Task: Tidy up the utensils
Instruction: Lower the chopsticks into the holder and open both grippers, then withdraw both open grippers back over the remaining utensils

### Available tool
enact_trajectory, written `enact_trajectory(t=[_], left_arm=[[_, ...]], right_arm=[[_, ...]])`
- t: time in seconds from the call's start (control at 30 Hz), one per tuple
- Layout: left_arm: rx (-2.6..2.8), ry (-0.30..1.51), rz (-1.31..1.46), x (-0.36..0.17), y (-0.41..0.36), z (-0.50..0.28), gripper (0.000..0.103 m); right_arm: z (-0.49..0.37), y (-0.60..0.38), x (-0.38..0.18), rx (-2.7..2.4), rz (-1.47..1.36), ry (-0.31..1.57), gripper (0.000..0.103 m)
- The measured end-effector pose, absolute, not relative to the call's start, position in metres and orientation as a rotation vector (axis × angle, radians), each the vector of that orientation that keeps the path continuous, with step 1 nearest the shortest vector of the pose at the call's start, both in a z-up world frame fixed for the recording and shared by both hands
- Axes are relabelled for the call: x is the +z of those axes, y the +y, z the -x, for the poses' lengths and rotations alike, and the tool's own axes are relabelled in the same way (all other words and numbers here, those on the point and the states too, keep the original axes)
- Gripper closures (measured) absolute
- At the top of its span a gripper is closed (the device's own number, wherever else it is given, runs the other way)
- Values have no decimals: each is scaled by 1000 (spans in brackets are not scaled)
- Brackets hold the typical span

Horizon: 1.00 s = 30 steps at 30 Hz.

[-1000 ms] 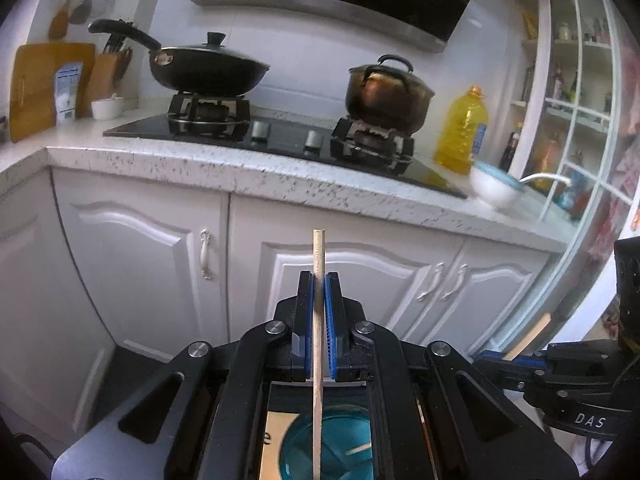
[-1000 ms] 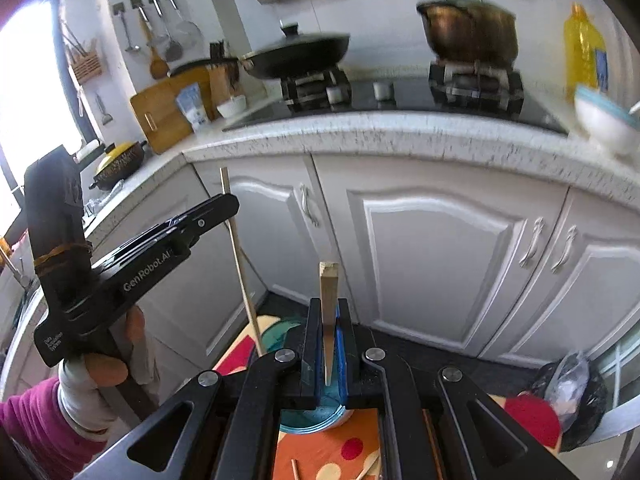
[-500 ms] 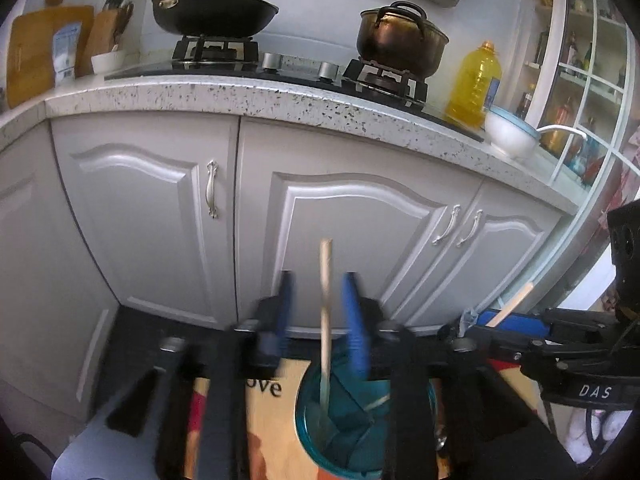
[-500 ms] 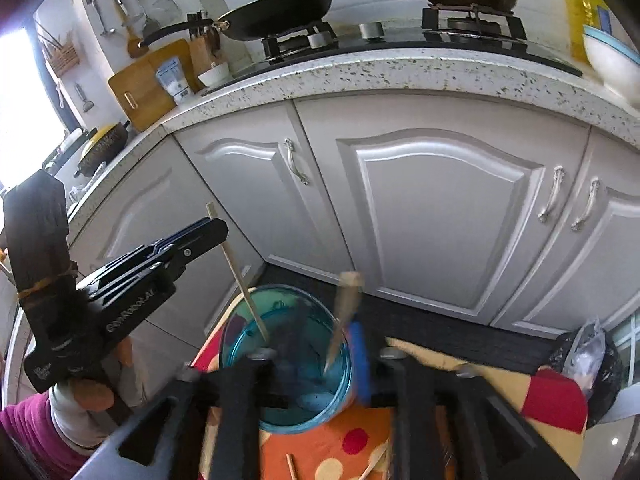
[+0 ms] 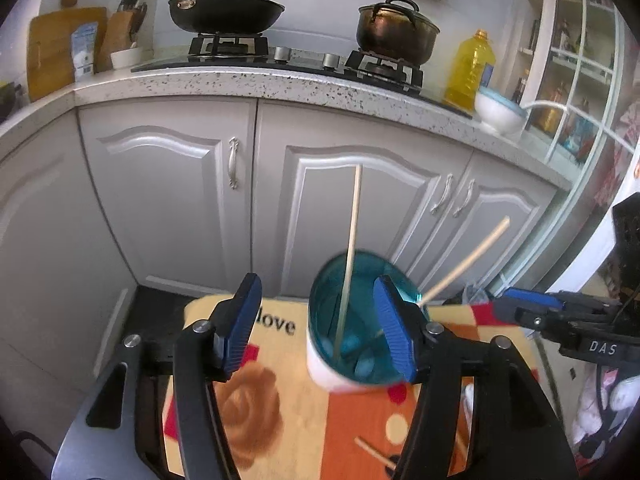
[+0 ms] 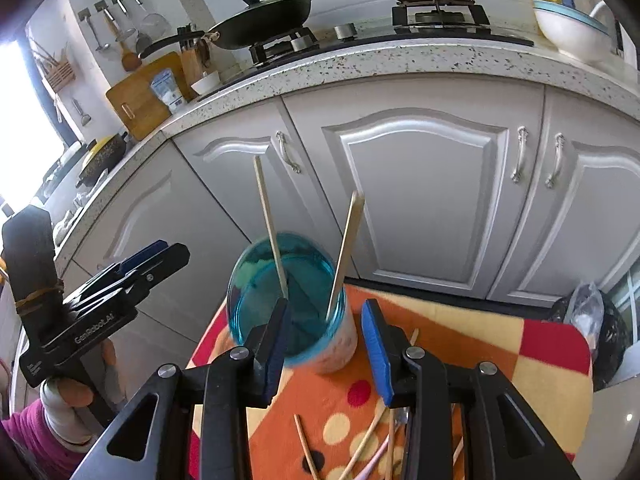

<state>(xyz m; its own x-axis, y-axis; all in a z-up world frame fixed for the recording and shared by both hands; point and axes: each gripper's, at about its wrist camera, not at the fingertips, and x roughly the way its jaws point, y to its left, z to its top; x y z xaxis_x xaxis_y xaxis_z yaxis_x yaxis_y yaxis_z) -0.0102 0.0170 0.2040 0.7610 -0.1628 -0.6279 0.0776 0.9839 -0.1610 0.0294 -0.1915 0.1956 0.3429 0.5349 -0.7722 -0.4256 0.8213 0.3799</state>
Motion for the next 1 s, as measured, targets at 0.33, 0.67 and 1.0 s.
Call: enact_trajectory(t=[0.33, 0.67, 1.0], left_arm=[[-127, 734, 119, 189, -6, 48, 45], [-178, 761, 95, 178, -38, 70, 45], [-219, 808, 115, 167, -43, 79, 39]], right_arm=[[34, -213, 189, 510, -103, 1008, 65], [71, -245, 182, 394, -127, 985, 61], [92, -263, 182, 363, -102, 983, 46]])
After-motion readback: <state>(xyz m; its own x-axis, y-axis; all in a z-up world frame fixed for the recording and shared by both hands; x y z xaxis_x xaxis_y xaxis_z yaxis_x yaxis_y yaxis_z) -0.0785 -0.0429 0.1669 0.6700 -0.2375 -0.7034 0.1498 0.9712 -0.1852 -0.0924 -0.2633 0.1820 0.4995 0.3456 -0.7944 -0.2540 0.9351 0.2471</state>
